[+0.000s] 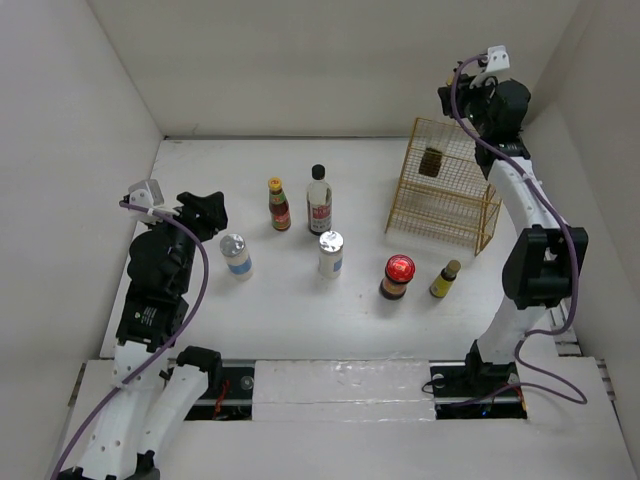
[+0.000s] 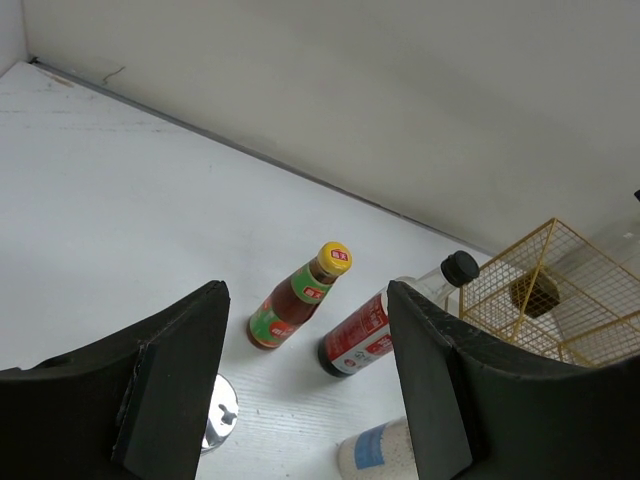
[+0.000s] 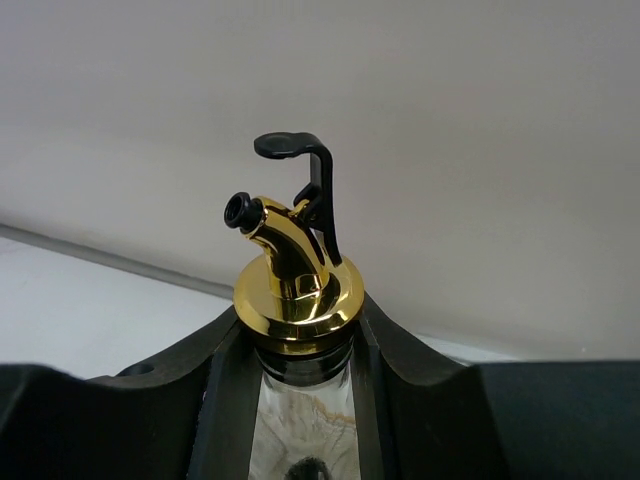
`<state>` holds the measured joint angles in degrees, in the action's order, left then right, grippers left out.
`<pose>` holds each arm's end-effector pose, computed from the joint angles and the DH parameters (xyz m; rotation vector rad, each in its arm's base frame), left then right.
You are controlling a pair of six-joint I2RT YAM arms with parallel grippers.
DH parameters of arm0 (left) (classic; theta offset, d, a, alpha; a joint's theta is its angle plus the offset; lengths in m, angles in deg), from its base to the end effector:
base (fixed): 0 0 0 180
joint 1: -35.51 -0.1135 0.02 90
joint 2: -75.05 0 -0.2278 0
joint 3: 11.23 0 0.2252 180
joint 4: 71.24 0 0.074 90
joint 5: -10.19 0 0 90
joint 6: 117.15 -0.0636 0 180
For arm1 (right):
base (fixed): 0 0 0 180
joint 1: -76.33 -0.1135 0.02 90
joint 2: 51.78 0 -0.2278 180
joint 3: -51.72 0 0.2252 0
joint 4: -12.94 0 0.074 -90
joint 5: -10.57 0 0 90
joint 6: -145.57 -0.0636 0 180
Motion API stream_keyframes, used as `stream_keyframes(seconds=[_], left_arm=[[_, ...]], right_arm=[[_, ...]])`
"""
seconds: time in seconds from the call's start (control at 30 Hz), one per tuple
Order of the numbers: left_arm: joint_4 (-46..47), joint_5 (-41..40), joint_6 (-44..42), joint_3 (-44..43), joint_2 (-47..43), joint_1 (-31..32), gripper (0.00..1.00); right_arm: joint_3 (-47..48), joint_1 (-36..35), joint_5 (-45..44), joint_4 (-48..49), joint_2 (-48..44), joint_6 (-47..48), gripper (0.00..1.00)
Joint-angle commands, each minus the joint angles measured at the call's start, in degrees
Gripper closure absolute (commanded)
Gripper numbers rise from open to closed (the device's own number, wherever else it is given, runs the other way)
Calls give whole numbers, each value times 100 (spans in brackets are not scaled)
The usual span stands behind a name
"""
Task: Organize the condiment bottles
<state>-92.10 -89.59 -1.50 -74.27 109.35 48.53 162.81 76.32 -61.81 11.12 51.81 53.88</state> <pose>0.1629 -0.0266 0.3689 -0.2995 1.4182 -0.4318 0.4308 0.0193 0.3776 -0.2285 1.4635 0.2502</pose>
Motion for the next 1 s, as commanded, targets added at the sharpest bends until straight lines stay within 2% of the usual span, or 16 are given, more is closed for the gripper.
stream_keyframes(seconds=[0.0, 0.27, 0.53, 0.63, 0.77, 0.8, 0.93, 0.97], left_arm=[[251, 99, 28, -4, -38, -10, 40], [251, 99, 28, -4, -99, -10, 40], [251, 99, 28, -4, -99, -10, 40], [251, 99, 28, -4, -99, -10, 40], [251, 99, 80, -4, -99, -10, 40], [251, 99, 81, -4, -99, -10, 40], [199, -14, 81, -57, -47, -10, 40], [198, -15, 142, -57, -47, -10, 40]], right_arm=[[-44, 19, 136, 1125, -427, -173, 99], [-405, 19, 136, 1177, -156, -173, 98], [-968, 19, 74, 1282, -50, -235, 87], [-1108, 19, 127, 1283, -50, -235, 77], [-1231, 19, 57, 1283, -181, -235, 49], [-1284, 19, -30, 1283, -242, -235, 36], [-1223, 19, -154, 1116, -655, -235, 19], [-1223, 19, -154, 994, -856, -235, 18]])
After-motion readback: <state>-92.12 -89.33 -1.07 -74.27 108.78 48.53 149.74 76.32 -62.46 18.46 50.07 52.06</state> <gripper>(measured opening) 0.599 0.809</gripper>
